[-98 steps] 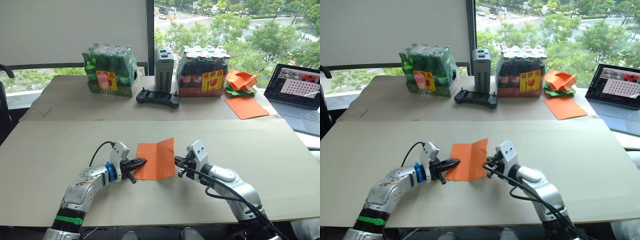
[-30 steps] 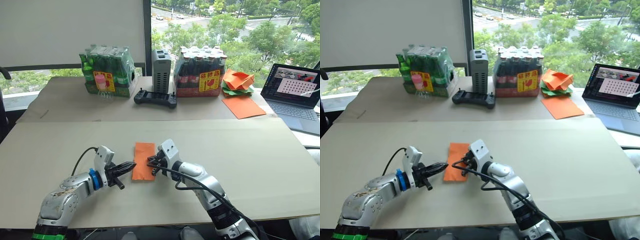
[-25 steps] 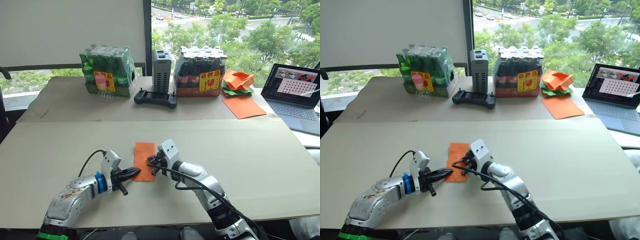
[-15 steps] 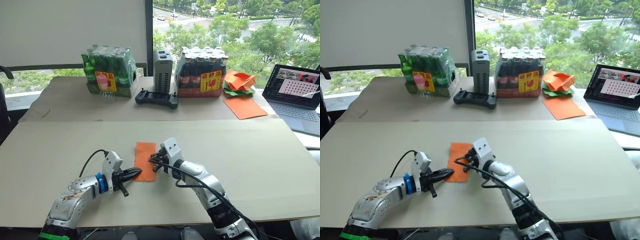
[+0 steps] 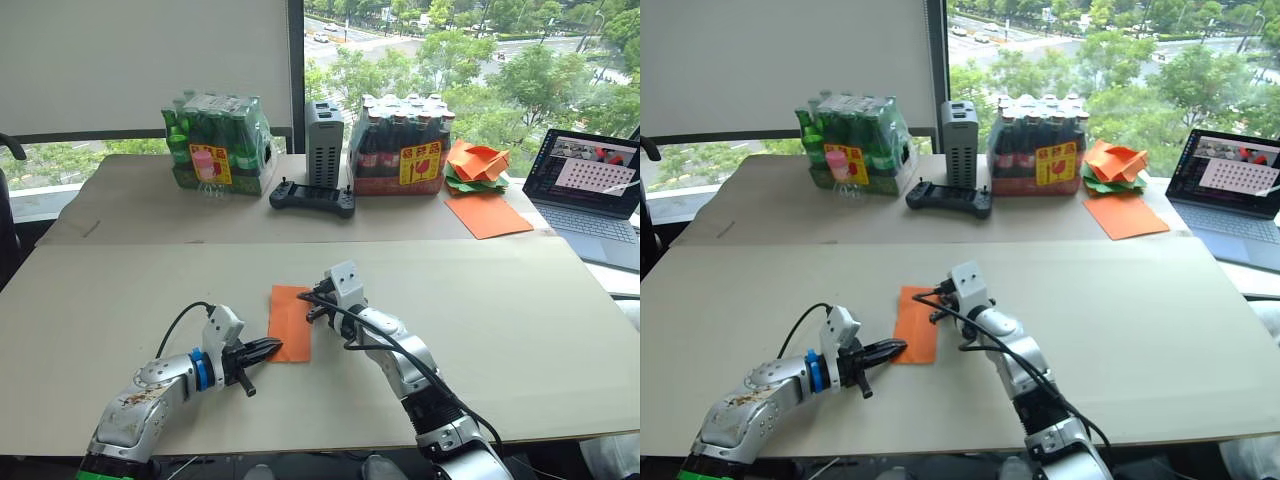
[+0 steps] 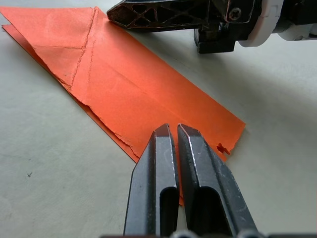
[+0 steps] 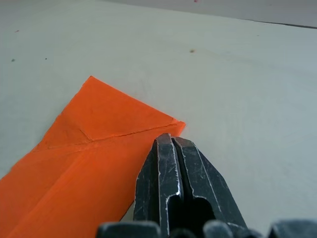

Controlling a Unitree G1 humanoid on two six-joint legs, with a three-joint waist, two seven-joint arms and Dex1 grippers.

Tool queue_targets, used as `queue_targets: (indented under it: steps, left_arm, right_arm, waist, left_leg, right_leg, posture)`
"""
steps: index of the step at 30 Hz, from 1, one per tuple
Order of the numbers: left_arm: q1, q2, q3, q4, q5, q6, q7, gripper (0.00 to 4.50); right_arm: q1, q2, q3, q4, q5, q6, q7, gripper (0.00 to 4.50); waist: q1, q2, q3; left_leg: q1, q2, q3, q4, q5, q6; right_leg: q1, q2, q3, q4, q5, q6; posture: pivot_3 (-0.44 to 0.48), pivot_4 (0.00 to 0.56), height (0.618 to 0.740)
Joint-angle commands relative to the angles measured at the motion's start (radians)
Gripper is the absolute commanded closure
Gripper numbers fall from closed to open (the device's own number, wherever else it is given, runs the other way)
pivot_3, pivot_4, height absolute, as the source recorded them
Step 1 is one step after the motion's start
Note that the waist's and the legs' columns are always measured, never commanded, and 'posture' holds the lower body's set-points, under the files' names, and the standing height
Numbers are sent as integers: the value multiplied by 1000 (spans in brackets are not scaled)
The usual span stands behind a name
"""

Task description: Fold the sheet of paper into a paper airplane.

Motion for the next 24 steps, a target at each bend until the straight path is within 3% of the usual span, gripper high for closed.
queue_targets:
  steps: [1, 10, 17, 24]
  left_arm:
    - [19, 5, -5, -3, 13, 12, 4, 4236]
    - [23, 0, -2, -12, 9, 15, 16, 4236]
    - [32, 1, 3, -29, 4, 22, 25, 4236]
    - [28, 0, 7, -38, -3, 33, 38, 4236]
  right_arm:
    - [-27, 12, -19, 41, -12, -25, -17, 4500]
    - [-63, 16, -9, 91, -45, -92, -18, 4500]
    - [-51, -3, -6, -39, -62, -191, 4, 4500]
    - [-33, -14, 49, -152, -35, -54, 104, 4500]
  waist:
    - [-1, 0, 0]
    - [-2, 0, 0]
    - [-3, 0, 0]
    - [-6, 0, 0]
  left_leg:
    - [0, 0, 0, 0, 0, 0]
    - [0, 0, 0, 0, 0, 0]
    - [-2, 0, 0, 0, 0, 0]
    - [-1, 0, 0, -1, 0, 0]
  right_leg:
    - [0, 0, 0, 0, 0, 0]
    - [0, 0, 0, 0, 0, 0]
    - [-2, 0, 0, 0, 0, 0]
    - [-1, 0, 0, 0, 0, 0]
  posture:
    - [0, 150, 740]
    - [0, 150, 740]
    - [0, 150, 740]
    - [0, 150, 740]
